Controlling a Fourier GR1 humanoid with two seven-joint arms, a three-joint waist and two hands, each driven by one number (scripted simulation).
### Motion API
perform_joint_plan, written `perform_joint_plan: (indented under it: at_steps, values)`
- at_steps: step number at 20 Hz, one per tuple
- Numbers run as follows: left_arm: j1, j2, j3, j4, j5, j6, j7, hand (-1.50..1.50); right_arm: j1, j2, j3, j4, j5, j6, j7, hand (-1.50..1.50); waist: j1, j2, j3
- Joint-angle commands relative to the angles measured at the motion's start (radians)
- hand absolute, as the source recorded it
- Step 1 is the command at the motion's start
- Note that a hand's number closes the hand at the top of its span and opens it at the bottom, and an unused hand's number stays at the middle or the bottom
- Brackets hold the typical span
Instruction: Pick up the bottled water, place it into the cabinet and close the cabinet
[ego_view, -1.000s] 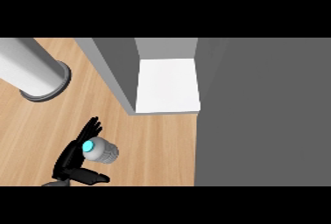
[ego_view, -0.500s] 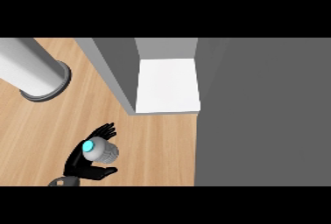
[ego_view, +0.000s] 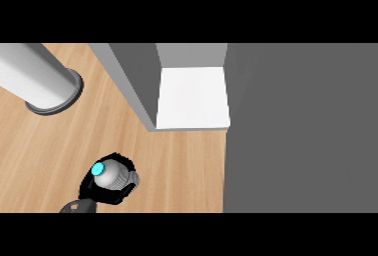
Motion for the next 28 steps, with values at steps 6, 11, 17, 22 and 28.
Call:
perform_joint_plan:
  at_steps: [6,11,17,22,28]
  values:
    - [-0.023,0.026,0.101,-0.045,0.091,0.044,-0.088,1.50,0.093,0.014,-0.030,-0.168,-0.091,0.002,0.018,-1.50,0.004,-0.003,0.001]
    - [-0.027,0.088,0.202,-0.049,0.153,0.141,-0.106,1.50,0.125,0.016,-0.034,-0.177,-0.098,0.018,-0.009,-1.50,0.001,-0.004,0.001]
    - [-0.017,-0.011,0.119,-0.173,0.113,0.234,-0.039,1.50,0.095,-0.008,-0.033,-0.226,-0.134,-0.062,0.055,-1.50,0.016,-0.002,0.002]
    - [-0.016,-0.062,0.061,-0.347,0.092,0.320,0.063,1.50,0.143,0.020,-0.050,-0.194,-0.138,-0.009,0.001,-1.50,0.009,-0.008,0.003]
    - [-0.015,-0.128,-0.071,-0.496,0.129,0.446,0.183,1.50,0.099,-0.019,-0.080,-0.167,-0.154,-0.014,0.008,-1.50,0.015,-0.004,0.002]
